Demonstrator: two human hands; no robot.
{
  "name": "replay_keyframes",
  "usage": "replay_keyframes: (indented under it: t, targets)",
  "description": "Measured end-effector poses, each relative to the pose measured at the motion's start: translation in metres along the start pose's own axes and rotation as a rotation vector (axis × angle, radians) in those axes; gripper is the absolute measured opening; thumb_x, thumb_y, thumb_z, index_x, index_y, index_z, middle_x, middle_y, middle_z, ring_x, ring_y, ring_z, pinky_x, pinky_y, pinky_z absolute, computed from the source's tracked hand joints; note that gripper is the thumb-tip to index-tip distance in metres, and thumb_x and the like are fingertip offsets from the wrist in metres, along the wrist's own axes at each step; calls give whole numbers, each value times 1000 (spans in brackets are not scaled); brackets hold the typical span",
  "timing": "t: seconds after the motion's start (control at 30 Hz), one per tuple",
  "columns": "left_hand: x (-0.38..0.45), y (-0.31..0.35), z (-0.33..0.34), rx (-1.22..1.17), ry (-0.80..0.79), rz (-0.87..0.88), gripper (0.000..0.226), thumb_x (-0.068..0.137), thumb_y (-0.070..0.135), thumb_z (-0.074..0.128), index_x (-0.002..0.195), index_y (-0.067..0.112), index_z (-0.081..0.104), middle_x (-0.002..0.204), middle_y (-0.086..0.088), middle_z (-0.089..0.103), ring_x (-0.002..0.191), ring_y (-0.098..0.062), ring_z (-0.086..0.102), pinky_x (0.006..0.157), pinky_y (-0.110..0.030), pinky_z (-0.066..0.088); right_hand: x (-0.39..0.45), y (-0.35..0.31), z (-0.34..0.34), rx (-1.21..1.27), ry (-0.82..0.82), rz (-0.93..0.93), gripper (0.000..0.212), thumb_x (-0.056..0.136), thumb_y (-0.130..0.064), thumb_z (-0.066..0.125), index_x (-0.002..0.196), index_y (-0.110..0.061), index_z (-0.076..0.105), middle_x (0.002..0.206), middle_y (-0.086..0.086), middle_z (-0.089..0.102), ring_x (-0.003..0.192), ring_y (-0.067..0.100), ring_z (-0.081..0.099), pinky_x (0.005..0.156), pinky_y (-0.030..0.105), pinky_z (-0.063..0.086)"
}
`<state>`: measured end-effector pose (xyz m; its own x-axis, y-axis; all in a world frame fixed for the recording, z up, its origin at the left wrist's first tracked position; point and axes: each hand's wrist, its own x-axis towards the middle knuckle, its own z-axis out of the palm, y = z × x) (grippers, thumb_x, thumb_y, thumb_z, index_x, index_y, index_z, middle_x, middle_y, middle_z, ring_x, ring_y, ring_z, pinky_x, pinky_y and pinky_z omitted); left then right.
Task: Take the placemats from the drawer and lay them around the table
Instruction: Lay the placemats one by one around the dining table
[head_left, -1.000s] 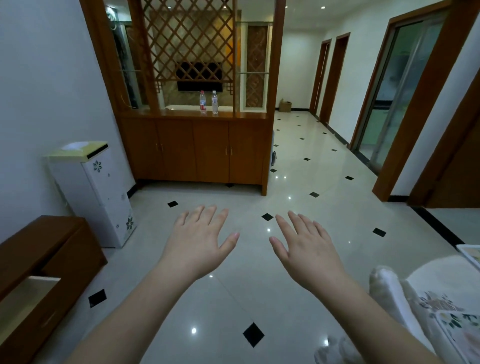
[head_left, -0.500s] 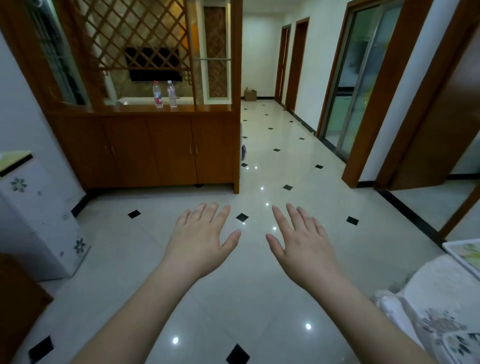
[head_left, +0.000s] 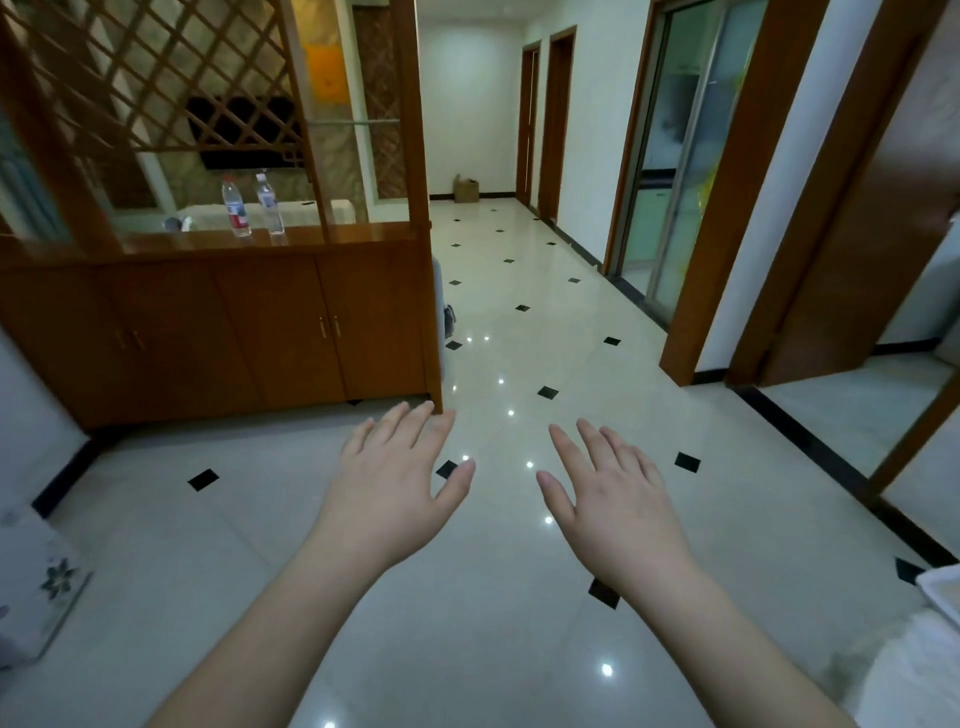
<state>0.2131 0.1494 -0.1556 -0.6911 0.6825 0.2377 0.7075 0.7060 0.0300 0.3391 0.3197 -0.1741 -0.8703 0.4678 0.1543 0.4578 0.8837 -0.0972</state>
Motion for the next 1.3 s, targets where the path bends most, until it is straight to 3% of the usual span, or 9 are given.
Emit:
replay_keyframes:
  t: [0.07,0.13,0.3,0.67,0.97,1.13,1.3]
  targets:
    - [30,-1,9,0,-2,13,88,78,68,-9,156,35,17,164,8,18,151,-15,11,121,-38,9,25,7,1,6,13,6,88,76,-61,-17,155,-34,10,163,-1,13,149,21,12,119,37,9]
    - [61,-4,16,5,-2,23,89,78,68,-9,156,35,16,164,9,18,151,-15,12,121,-38,9,50,12,1,25,22,31,88,76,-62,-18,155,-34,9,164,-1,11,150,20,10,120,37,8]
    - [142,-18,37,-2,20,65,81,84,68,-2,156,35,18,163,9,22,150,-15,15,120,-38,11,123,20,9,10,23,74,59,100,-57,14,155,-34,12,164,-1,11,150,20,8,119,37,6]
    - [308,-18,65,-46,-1,301,88,79,66,-6,155,32,21,162,6,25,150,-19,16,120,-40,13,237,54,17,-30,-5,316,61,100,-58,15,155,-34,9,164,-2,9,150,20,8,120,38,7]
    - [401,75,100,-126,-61,495,88,78,68,-9,156,34,13,164,7,17,151,-17,11,121,-39,9,264,156,21,-104,9,559,63,99,-60,16,155,-33,9,164,-2,12,150,20,11,120,39,10]
    - [447,165,114,-120,-80,623,66,98,62,14,157,32,11,165,6,13,152,-17,8,123,-41,9,267,233,19,-93,21,677,62,99,-59,18,155,-33,10,164,-1,12,150,20,12,121,40,11]
    - [485,269,125,-109,-94,735,67,97,63,13,156,31,15,164,5,17,151,-17,11,122,-41,11,263,322,7,-59,35,772,62,100,-57,17,156,-32,9,164,-1,10,150,21,10,121,41,11]
